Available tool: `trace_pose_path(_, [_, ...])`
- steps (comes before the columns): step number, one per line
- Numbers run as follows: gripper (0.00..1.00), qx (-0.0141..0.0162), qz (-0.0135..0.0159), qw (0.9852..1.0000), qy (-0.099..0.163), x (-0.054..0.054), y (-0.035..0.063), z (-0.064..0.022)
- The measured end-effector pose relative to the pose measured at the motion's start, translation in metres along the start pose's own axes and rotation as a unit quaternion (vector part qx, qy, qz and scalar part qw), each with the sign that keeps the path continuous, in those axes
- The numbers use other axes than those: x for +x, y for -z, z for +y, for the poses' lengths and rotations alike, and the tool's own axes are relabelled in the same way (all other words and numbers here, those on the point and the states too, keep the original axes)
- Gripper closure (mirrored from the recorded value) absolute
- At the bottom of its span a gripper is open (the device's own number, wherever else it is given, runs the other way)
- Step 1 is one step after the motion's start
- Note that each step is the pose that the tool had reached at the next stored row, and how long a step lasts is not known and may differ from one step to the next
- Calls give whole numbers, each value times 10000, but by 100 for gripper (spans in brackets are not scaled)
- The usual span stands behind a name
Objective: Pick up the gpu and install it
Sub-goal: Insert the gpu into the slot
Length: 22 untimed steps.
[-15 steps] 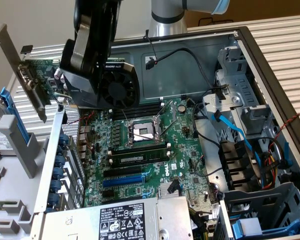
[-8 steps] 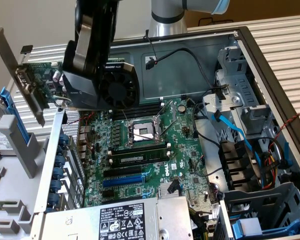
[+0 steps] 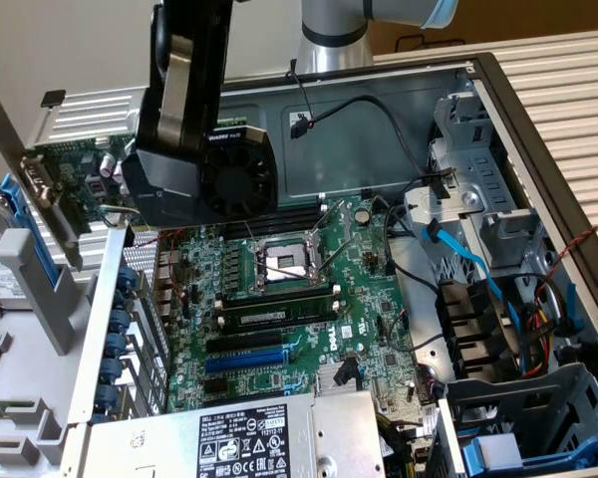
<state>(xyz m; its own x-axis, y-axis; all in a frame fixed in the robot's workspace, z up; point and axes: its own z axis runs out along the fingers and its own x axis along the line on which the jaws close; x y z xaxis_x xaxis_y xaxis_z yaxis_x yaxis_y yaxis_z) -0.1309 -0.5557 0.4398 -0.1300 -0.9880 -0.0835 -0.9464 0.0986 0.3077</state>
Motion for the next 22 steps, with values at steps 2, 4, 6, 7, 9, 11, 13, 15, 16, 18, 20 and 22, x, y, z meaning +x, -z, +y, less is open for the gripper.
trace_pose_path(2, [71, -1, 1, 10000, 1, -3, 7, -20])
trace_pose_path(4, [71, -2, -13, 10000, 5, -3, 33, -102])
trace_pose_path(6, [71, -4, -30, 10000, 10, -4, 60, -189])
trace_pose_path(7, [71, -5, -40, 10000, 13, -5, 74, -236])
trace_pose_path(9, [71, -8, -56, 10000, 18, -7, 101, -322])
trace_pose_path(11, [71, -9, -71, 10000, 23, -13, 125, -409])
trace_pose_path(13, [71, -11, -80, 10000, 26, -23, 154, -493])
trace_pose_path(15, [71, -13, -96, 9999, 33, -31, 181, -579])
trace_pose_path(16, [71, -14, -102, 9999, 37, -37, 194, -623])
trace_pose_path(18, [71, -17, -114, 9999, 46, -48, 221, -708])
trace_pose_path(20, [71, -19, -118, 9999, 59, -49, 229, -730])
trace_pose_path(22, [71, -20, -116, 9999, 66, -47, 230, -732])
